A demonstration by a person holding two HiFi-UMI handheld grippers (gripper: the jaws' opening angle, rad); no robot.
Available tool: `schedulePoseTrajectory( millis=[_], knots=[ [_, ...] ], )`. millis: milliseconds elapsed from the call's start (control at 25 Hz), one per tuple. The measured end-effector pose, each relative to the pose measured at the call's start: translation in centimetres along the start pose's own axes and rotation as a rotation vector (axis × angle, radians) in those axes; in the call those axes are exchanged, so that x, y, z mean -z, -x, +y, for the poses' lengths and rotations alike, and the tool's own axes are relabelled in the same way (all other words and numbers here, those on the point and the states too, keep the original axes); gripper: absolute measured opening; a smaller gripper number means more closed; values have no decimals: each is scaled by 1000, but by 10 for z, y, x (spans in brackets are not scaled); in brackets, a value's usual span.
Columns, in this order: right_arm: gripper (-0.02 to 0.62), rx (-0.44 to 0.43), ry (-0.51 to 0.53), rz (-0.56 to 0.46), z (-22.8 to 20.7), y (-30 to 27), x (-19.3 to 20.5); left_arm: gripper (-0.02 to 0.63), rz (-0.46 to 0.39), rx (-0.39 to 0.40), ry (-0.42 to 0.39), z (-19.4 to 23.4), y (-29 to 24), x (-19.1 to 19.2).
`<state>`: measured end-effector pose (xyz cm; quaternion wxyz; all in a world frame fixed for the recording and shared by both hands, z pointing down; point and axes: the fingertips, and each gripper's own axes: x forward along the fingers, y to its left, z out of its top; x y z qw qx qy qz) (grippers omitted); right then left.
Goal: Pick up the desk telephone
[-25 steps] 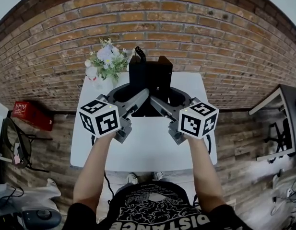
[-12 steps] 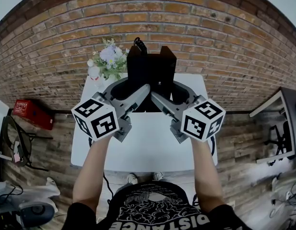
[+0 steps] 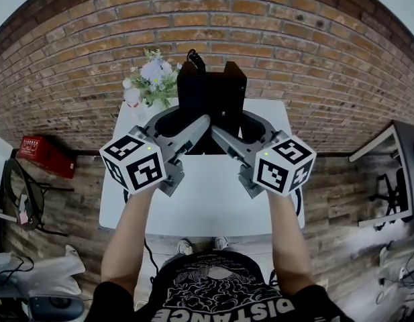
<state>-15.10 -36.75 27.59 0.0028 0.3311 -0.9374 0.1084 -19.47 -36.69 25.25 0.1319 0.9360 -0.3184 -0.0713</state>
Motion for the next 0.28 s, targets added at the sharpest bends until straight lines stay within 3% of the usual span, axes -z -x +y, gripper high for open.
schedulePoseTrajectory(
  millis=[280],
  knots=[
    [261, 7, -6, -1, 3, 1, 1, 192, 4, 5, 4, -1, 3, 1]
  ],
)
